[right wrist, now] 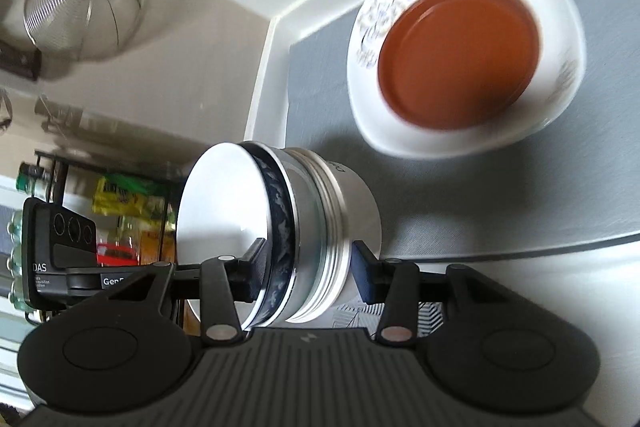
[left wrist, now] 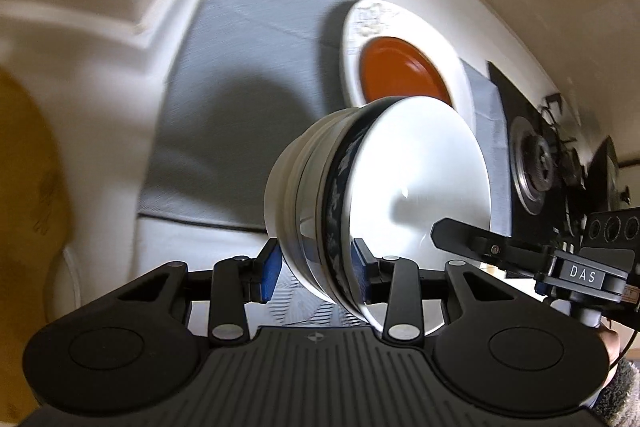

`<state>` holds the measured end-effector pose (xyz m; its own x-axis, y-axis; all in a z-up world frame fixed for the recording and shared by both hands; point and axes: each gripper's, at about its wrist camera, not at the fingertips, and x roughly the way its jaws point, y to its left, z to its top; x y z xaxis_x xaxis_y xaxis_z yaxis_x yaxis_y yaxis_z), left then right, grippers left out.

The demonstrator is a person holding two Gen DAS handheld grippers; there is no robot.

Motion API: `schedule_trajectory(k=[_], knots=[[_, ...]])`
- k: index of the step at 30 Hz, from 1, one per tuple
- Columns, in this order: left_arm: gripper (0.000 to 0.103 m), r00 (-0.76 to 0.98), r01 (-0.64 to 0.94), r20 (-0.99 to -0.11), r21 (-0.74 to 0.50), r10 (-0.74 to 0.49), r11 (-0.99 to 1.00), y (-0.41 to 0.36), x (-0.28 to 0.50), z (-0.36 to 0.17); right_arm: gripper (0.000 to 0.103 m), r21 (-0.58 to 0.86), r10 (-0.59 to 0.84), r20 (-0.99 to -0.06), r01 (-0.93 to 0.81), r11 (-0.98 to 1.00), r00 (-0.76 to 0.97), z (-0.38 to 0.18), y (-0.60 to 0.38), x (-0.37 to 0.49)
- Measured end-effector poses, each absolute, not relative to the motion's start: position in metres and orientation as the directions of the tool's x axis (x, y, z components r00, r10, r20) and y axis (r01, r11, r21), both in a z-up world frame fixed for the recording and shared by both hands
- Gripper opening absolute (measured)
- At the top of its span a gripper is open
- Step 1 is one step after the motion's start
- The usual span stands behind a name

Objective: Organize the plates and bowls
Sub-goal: 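Lower the nested bowls onto the brown plate with both tools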

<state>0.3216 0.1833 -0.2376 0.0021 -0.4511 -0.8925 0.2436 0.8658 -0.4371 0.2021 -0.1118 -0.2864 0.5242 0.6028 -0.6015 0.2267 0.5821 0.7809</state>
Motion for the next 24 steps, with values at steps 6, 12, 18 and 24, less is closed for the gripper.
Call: schedule_trajectory(k=[6, 12, 18, 24], knots=[[0.04, -0.019, 0.322, -0.878, -0.459, -0.478, 0.828, 0.148, 0.336, -0.228, 0.048, 0.748, 0.519, -0.63, 0.273, 0.605, 0.577, -0.265, -0.141, 0.199], [0.04, -0.044, 0.376, -0.85, -0.501, -0.525, 0.78, 0.117, 0.362, -0.22, 0.048, 0.725, 0.444, -0.635, 0.289, 0.625, 0.633, -0.246, -0.168, 0.203], [0.04, -0.069, 0.41, -0.841, -0.514, -0.537, 0.753, 0.092, 0.387, -0.228, 0.048, 0.711, 0.391, -0.643, 0.325, 0.623, 0.658, -0.248, -0.194, 0.222], [0.04, -0.085, 0.417, -0.851, -0.503, -0.519, 0.757, 0.071, 0.413, -0.243, 0.048, 0.713, 0.363, -0.641, 0.35, 0.608, 0.676, -0.269, -0.207, 0.24]])
